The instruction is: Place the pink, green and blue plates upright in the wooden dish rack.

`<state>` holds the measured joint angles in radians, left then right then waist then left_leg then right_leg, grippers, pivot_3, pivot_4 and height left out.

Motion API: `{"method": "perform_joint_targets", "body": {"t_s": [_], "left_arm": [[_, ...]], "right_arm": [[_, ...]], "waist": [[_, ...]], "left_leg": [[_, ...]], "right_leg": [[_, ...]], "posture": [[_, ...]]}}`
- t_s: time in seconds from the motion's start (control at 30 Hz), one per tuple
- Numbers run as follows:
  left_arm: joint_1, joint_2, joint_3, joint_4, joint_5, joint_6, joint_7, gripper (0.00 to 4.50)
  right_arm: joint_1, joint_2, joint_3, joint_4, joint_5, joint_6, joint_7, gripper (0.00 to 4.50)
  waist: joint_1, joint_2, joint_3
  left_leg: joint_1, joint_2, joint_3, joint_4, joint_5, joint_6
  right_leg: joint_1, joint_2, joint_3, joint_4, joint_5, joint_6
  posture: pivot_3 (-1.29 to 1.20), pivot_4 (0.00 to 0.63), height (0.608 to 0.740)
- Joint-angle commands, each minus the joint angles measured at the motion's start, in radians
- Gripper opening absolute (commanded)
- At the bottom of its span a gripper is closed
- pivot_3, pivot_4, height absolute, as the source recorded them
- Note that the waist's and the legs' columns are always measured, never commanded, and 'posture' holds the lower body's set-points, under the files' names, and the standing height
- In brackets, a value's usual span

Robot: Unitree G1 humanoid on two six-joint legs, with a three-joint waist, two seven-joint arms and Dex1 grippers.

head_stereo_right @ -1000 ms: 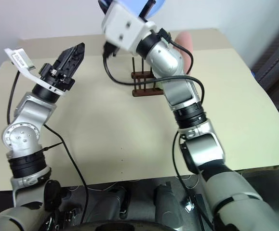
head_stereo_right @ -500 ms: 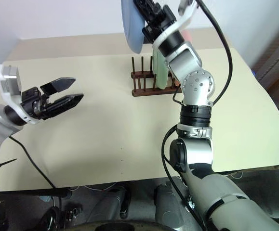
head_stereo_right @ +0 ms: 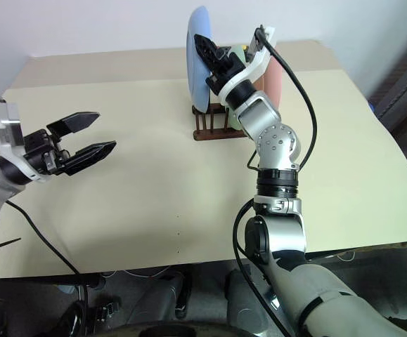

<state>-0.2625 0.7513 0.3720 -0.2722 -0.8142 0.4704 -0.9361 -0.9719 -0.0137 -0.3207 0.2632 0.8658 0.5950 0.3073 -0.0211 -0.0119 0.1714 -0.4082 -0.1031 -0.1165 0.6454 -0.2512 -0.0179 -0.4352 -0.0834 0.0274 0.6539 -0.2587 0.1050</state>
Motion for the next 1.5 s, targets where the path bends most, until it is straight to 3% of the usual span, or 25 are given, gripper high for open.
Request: {"method": "perform_joint_targets", "body": {"t_s": [0.03,0.37,0.53,0.7,0.73,1.5], "left_arm": [[-0.038,-0.001,0.023,-0.024,-0.006,-0.019,0.024,4.45],[-0.04,-0.006,0.017,-0.029,-0.011,-0.013,0.032,4.45],[-0.036,-0.01,0.014,-0.033,-0.022,0.001,0.036,4.5],[-0.039,-0.013,0.01,-0.031,-0.028,0.008,0.035,4.5],[-0.041,-0.014,0.01,-0.029,-0.028,0.008,0.035,4.5],[-0.083,-0.025,-0.012,0.001,-0.025,0.025,0.016,4.5]], "right_arm": [[0.005,-0.008,0.018,0.006,-0.036,-0.048,0.04,0.0],[0.027,-0.005,0.042,0.044,-0.095,-0.063,0.072,0.0],[0.038,-0.014,0.085,0.058,-0.175,-0.094,0.081,1.84],[0.023,-0.019,0.097,0.052,-0.205,-0.118,0.095,4.32],[0.021,-0.02,0.102,0.049,-0.212,-0.121,0.1,4.43],[0.03,-0.064,0.133,-0.084,-0.283,-0.247,0.141,4.43]], "waist": [[0.0,0.0,0.0],[-0.003,0.0,0.0],[-0.002,0.0,0.0],[-0.002,0.0,0.0],[-0.002,0.0,0.0],[0.0,0.0,0.0]], "left_leg": [[0.0,0.0,0.0,0.0,0.0,0.0],[0.0,0.001,0.0,0.0,0.0,0.0],[0.0,0.001,0.0,0.0,0.0,0.0],[0.0,0.001,0.0,0.0,0.0,0.0],[0.0,0.001,0.0,0.0,0.0,0.0],[0.0,0.001,0.0,0.0,0.0,0.0]], "right_leg": [[0.0,0.0,0.0,0.0,0.0,0.0],[0.0,0.001,0.0,0.0,0.0,0.0],[0.0,0.0,0.0,0.0,0.0,0.0],[0.0,0.001,0.0,0.0,0.0,0.0],[0.0,0.001,0.0,0.0,0.0,0.0],[0.0,0.001,0.0,0.0,0.0,0.0]], "posture": [[0.0,0.15,0.74],[0.0,0.15,0.74],[0.0,0.15,0.74],[0.0,0.15,0.74],[0.0,0.15,0.74],[0.0,0.15,0.74]]}}
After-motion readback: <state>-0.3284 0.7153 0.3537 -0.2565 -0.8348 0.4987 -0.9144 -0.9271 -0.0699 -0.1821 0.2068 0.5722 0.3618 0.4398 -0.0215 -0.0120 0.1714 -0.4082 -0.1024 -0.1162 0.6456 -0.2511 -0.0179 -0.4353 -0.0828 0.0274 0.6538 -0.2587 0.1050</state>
